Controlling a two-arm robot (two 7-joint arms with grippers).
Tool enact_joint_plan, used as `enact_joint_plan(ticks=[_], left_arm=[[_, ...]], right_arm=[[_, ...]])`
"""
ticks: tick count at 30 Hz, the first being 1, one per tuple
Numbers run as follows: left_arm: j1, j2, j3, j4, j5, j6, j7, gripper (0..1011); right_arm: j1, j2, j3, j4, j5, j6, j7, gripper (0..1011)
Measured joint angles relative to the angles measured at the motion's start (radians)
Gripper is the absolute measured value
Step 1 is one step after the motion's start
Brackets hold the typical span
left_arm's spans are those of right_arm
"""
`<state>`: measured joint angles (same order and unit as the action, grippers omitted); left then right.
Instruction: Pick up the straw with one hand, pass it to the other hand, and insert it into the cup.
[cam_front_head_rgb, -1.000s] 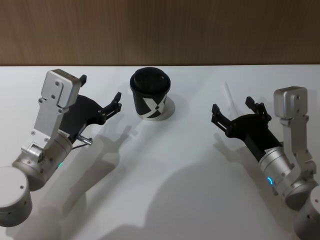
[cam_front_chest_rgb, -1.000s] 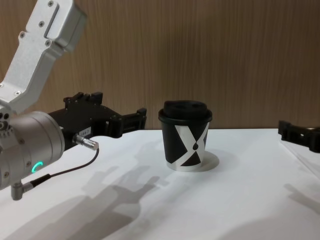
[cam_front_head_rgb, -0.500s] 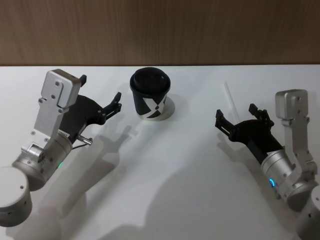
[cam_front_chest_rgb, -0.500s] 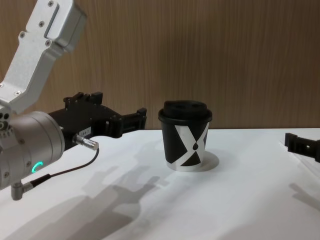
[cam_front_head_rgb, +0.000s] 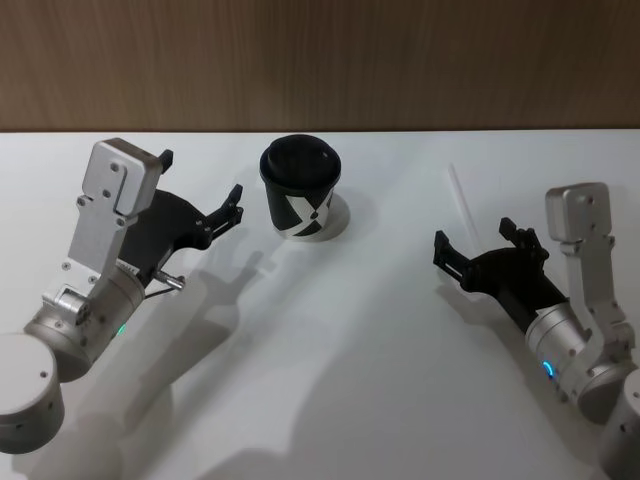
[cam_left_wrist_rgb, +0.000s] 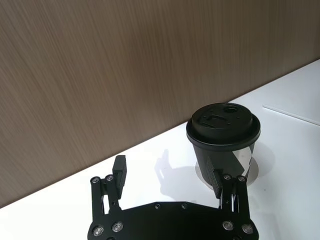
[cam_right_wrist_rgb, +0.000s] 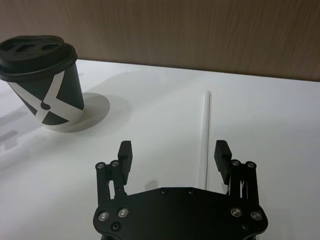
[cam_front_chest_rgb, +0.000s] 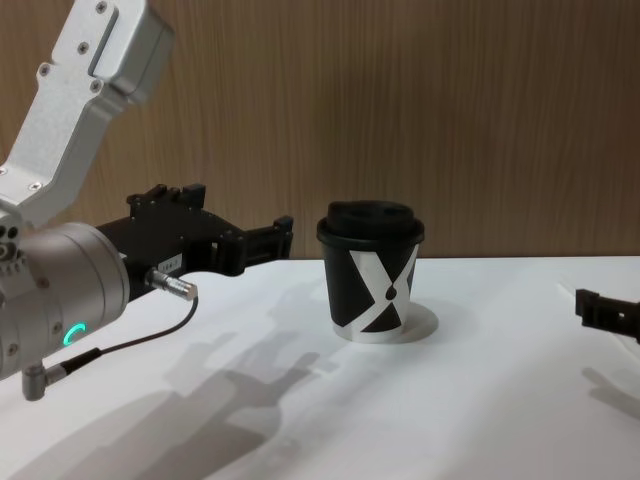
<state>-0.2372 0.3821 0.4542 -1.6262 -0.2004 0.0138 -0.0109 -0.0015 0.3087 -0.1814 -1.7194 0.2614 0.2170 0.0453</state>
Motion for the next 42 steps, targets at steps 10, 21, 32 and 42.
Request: enact_joint_plan(ticks=[10,21,32,42], left_arm=[[0.000,0.000,0.000,0.000,0.000,0.000,0.000,1003],[0.000,0.000,0.000,0.000,0.000,0.000,0.000,1003],[0.000,0.000,0.000,0.000,0.000,0.000,0.000,1002],[0.000,0.000,0.000,0.000,0.000,0.000,0.000,1003]], right_arm=[[0.006,0.007,0.004,0.020,-0.011,0.016,0.015,1001],[0.012,0.008,0.015,0.048,-0.015,0.022,0.032,1001],[0.018,0.010,0.023,0.075,-0.024,0.018,0.045,1001],[0.026,0.011,0.025,0.100,-0.041,0.007,0.052,1001]])
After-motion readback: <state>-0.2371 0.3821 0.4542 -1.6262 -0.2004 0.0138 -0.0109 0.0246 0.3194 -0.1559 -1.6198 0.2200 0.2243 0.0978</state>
